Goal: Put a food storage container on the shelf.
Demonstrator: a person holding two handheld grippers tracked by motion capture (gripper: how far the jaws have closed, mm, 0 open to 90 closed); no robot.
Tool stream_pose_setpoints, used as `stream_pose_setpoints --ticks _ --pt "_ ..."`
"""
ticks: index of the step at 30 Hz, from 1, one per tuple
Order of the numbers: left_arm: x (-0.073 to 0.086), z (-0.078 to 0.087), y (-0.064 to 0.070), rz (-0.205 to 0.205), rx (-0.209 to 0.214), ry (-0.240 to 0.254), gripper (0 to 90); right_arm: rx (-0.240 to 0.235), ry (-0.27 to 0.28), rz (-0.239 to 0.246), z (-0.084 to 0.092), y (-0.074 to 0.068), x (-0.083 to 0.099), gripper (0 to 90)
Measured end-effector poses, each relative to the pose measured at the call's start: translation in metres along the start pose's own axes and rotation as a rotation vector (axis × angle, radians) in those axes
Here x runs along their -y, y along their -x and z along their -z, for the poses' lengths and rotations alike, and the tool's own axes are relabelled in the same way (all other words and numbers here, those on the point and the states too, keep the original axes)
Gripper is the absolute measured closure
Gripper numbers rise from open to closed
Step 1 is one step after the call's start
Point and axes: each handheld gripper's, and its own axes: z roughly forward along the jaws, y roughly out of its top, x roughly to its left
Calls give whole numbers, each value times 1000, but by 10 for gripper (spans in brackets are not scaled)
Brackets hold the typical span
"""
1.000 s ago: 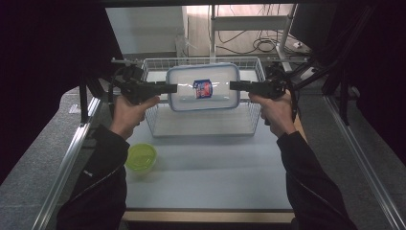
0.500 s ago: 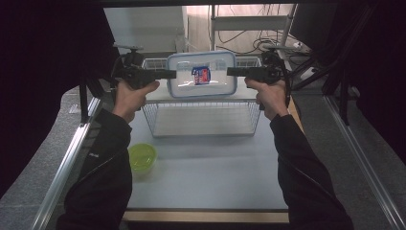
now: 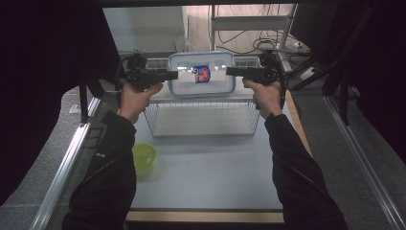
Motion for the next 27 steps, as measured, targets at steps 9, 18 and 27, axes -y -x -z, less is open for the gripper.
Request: stream_pose_setpoints --ticks 9,18,27 --pt "1 -6 -8 25 -11 2 387 93 -23 73 -8 -7 2 506" --pt "-2 -9 -10 12 -81 6 321 87 -18 45 -11 1 8 521" --pt "-1 -10 3 -92 -170 -1 398 64 4 54 -5 0 5 578"
